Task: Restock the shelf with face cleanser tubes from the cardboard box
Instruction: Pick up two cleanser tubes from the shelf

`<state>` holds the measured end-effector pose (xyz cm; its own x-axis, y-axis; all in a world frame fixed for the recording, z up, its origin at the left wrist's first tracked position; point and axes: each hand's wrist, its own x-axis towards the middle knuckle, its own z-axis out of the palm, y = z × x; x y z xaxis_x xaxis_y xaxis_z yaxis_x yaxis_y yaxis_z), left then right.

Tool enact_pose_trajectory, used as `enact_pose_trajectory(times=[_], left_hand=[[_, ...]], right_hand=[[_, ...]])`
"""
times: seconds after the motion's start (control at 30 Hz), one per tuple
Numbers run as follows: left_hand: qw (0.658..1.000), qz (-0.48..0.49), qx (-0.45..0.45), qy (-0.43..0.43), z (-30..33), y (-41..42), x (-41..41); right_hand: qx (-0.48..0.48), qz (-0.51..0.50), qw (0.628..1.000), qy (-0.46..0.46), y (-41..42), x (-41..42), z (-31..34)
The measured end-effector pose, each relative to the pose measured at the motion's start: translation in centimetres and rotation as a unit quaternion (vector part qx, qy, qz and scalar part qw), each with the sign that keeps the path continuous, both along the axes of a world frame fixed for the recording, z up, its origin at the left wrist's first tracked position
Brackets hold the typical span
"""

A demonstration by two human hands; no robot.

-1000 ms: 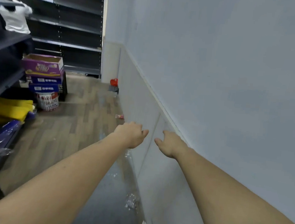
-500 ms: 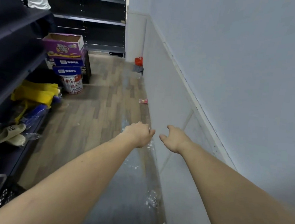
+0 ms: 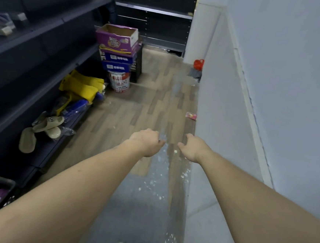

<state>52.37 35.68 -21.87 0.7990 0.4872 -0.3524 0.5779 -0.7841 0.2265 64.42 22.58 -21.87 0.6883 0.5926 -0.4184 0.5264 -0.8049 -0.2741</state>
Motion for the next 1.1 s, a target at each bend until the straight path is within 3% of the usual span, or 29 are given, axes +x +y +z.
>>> enact_pose_trajectory(times=[0.33,0.67,1.1], left_hand=[[0.998,0.060,0.010,0.024,-0.8,19.2,7.2],[0.989,0.137,0.043,-0.026,3.4,35.8,10.7],[0.919,0.376,0.115,-0.011,9.1,52.4,4.0]], right_hand=[[-0.015,0.065,0.998,-0.020,19.5,8.2,0.5],[0.035,0.138,0.989,-0.040,40.0,12.4,4.5],[0.103,0.374,0.921,-0.045,64.5,9.2,8.1]])
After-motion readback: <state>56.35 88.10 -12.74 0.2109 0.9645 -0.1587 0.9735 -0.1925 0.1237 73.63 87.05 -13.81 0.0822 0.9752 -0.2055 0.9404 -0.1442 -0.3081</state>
